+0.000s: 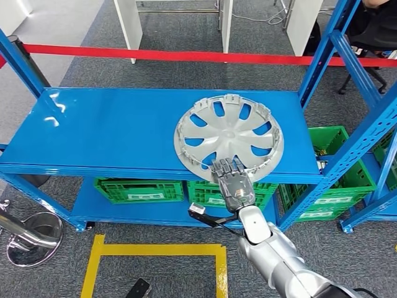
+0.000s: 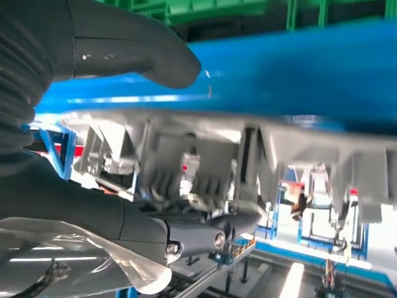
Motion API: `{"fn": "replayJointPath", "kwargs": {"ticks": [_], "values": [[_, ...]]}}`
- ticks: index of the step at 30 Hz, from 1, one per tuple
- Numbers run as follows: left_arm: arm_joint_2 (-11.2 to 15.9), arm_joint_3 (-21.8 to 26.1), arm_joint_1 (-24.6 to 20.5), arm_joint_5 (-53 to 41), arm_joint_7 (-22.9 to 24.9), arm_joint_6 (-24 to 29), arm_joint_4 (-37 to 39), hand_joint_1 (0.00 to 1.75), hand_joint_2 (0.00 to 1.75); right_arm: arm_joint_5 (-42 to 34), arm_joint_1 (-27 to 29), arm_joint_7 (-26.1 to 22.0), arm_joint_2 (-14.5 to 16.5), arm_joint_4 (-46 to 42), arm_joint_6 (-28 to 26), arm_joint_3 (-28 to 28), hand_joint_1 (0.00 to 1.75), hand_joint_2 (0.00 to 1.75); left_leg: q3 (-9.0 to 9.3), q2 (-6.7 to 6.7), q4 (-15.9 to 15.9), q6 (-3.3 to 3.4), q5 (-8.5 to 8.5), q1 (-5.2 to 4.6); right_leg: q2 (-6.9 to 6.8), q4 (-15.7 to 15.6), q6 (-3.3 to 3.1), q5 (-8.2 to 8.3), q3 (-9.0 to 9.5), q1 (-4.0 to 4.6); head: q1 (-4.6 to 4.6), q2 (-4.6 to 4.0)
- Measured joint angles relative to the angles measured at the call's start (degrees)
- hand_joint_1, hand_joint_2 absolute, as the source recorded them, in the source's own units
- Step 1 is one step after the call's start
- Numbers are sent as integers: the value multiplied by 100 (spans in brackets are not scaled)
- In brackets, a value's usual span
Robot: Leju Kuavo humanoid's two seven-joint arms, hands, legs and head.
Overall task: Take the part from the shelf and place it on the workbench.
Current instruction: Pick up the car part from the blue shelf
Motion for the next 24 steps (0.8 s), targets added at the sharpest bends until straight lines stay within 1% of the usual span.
{"fn": "replayJointPath", "kwargs": {"ticks": [16, 21, 24], "values": [[-24, 2, -1, -1, 2, -1, 0, 0, 0, 126, -36, 81, 42, -148, -29, -15, 175, 175, -1, 0, 0, 0, 0, 0, 1, 0, 0, 0, 0, 0, -1, 0], [-29, 4, -1, 8, 0, 3, 0, 0, 0, 324, 99, 154, 43, -582, -30, -21, 175, 175, -1, 1, 0, 0, 0, 0, 3, 0, 0, 0, -1, 0, -1, 0], [-30, 6, 1, 13, -5, 6, 0, 0, 0, 445, 278, 278, 36, -1062, -29, 20, 175, 175, -2, 1, 0, 0, 0, 0, 4, 0, 0, 0, -3, 0, 0, 0]]}}
